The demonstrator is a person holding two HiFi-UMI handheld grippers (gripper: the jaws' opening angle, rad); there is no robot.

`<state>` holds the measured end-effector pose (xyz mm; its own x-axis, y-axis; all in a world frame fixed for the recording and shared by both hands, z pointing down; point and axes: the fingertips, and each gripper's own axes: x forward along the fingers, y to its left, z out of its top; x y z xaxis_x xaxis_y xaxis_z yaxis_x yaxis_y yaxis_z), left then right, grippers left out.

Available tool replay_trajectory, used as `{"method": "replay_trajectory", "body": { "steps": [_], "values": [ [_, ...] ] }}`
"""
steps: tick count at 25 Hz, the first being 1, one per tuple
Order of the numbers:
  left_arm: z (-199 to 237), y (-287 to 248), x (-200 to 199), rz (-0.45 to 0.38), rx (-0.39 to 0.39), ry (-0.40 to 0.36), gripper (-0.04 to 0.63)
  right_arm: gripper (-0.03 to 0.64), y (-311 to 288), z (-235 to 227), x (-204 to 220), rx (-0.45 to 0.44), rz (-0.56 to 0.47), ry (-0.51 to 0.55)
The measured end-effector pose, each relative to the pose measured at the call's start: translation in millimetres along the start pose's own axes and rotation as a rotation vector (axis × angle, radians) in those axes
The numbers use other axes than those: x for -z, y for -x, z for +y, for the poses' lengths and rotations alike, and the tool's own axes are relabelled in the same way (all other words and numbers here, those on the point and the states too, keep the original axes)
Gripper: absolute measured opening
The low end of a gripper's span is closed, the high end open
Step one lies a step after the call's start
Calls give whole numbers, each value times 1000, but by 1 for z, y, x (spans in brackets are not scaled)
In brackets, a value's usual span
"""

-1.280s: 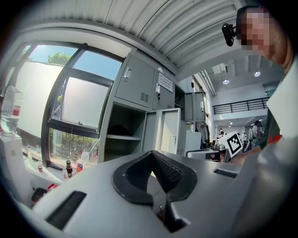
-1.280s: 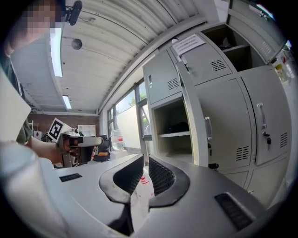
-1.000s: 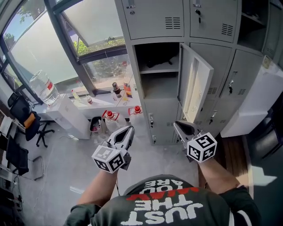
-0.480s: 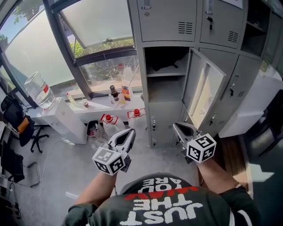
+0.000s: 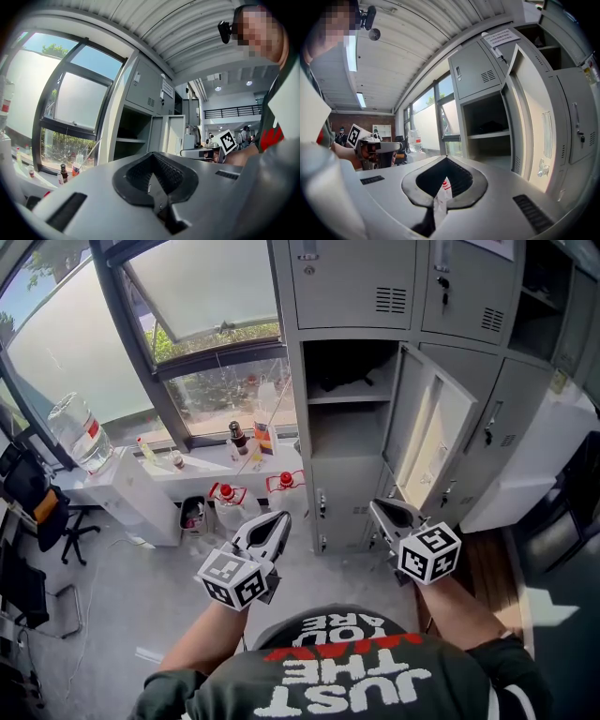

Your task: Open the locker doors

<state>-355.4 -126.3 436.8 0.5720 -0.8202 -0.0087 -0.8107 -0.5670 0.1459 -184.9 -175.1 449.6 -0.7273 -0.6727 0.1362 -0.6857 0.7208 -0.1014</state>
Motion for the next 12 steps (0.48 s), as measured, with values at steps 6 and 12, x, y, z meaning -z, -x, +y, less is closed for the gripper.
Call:
{"method": "replay_trajectory", "body": {
  "steps": [6, 12],
  "values": [
    [-1, -2, 2, 1, -4, 1, 6, 32, 1, -5, 2, 3, -5, -5],
    [-2, -6, 3, 0, -5, 0, 6, 32, 0, -10, 1, 4, -8, -4]
  ]
}}
